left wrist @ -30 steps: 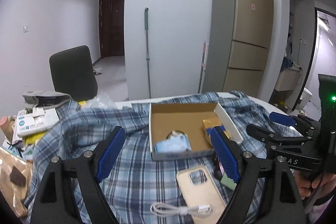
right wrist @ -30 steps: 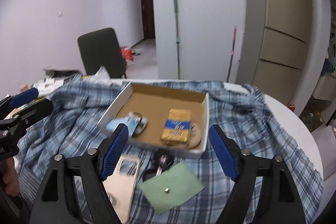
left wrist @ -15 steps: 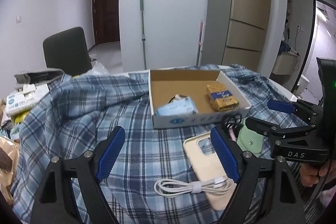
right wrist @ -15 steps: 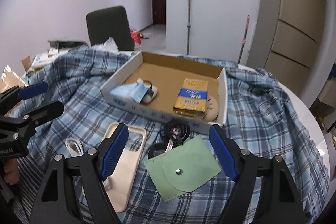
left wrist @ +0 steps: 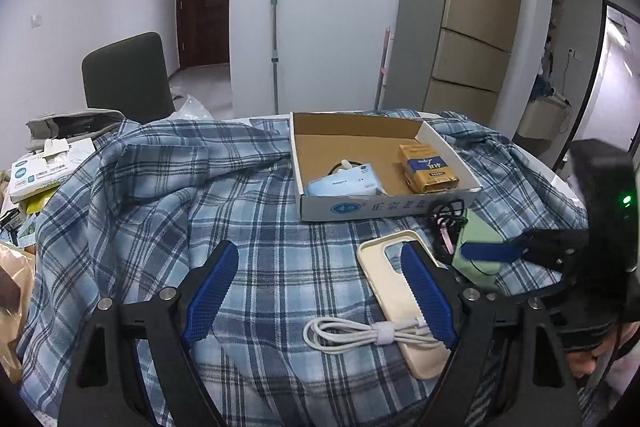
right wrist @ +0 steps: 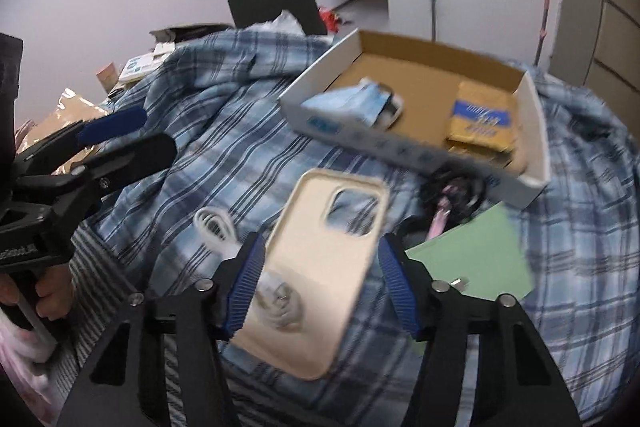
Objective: Organize soft objects
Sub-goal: 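Withdraw both tools from the box and move toward the white cable, then grasp the bundled white cable with the right gripper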
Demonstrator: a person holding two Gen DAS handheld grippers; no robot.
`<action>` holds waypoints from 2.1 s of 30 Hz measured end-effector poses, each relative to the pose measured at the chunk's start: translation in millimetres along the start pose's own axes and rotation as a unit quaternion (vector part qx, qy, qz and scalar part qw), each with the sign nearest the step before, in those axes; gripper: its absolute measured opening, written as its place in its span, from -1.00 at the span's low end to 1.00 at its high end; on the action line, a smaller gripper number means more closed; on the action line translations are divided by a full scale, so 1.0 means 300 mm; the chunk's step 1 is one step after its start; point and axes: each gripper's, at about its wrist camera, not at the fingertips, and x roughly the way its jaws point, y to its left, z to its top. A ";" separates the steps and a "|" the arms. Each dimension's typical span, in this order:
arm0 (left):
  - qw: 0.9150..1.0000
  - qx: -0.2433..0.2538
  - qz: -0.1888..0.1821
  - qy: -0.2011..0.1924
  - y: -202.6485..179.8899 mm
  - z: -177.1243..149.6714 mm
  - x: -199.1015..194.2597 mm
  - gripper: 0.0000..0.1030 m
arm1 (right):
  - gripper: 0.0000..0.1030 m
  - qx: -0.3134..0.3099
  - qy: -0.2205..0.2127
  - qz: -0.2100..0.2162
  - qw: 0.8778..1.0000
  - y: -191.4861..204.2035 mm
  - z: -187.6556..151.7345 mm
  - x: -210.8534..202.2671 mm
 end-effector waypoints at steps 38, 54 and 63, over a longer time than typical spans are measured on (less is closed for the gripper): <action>1.000 0.001 -0.006 0.015 -0.010 -0.018 0.023 0.66 | -0.91 -0.007 -0.026 -0.035 0.999 -0.033 -0.073 -0.120; 1.000 0.015 -0.006 0.020 -0.028 -0.029 0.032 0.66 | -0.47 -0.081 -0.001 -0.072 0.994 -0.006 -0.019 -0.020; 0.999 0.024 -0.002 0.026 -0.032 -0.036 0.046 0.66 | -0.53 -0.085 0.030 -0.057 0.994 -0.004 -0.017 0.073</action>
